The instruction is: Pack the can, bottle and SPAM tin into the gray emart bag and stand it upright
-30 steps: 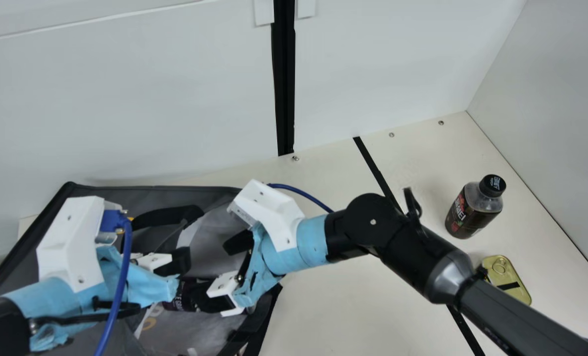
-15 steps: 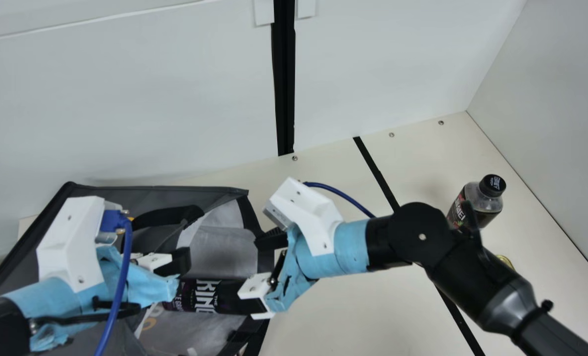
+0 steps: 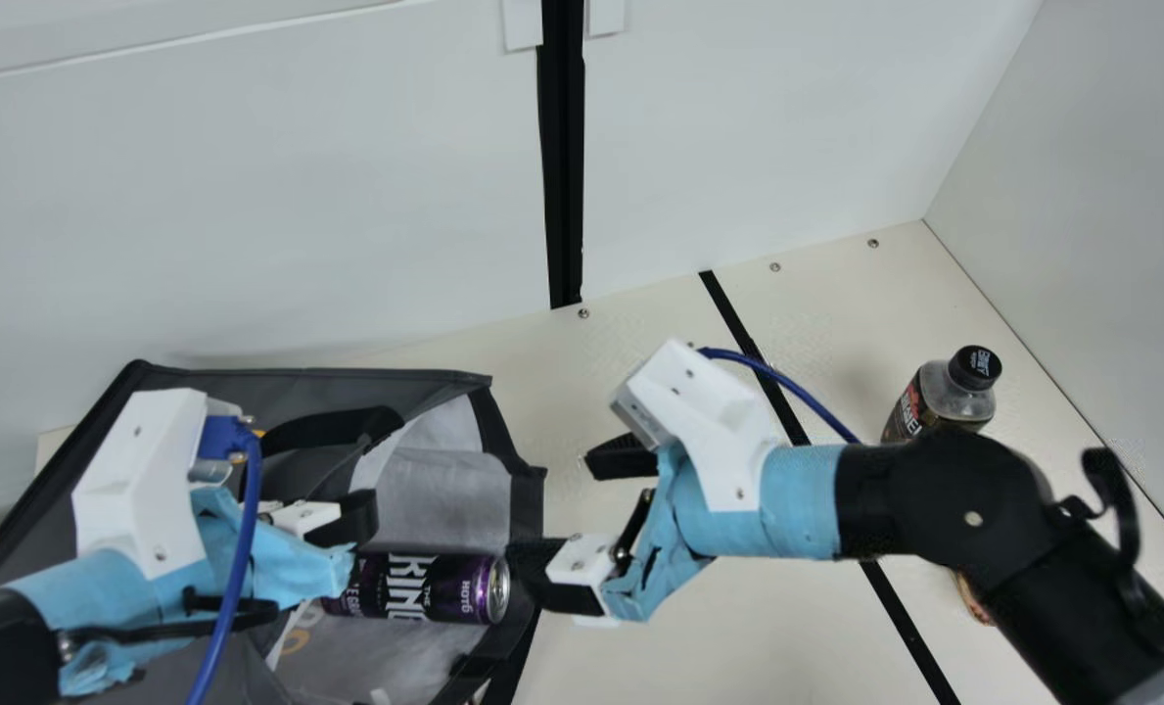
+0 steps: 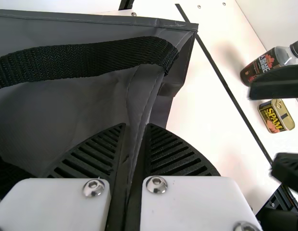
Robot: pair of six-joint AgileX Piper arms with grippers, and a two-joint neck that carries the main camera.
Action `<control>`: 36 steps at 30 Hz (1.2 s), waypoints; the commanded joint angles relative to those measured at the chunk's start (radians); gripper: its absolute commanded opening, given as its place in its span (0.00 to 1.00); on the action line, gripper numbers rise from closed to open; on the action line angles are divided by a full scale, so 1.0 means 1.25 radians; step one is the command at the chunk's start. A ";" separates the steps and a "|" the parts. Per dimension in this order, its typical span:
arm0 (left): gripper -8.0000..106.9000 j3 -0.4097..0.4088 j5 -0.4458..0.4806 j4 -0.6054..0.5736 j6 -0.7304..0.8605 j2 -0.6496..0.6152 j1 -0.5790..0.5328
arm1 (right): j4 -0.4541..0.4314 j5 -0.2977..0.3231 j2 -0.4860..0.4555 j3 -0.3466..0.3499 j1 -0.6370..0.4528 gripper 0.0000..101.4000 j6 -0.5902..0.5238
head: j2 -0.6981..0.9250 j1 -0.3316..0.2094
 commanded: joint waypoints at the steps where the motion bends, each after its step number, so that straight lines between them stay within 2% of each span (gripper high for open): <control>1: 0.00 0.000 0.000 0.000 0.000 0.000 0.000 | -0.020 0.006 -0.018 -0.001 -0.010 0.94 0.018 | -0.001 -0.018; 22: 0.00 0.000 0.000 0.000 0.000 0.000 0.000 | -0.228 0.081 -0.162 -0.049 -0.087 0.94 0.192 | -0.001 -0.018; 36: 0.00 0.000 0.000 0.000 0.000 0.000 0.000 | -0.314 0.181 -0.215 -0.115 -0.201 0.94 0.219 | -0.001 -0.018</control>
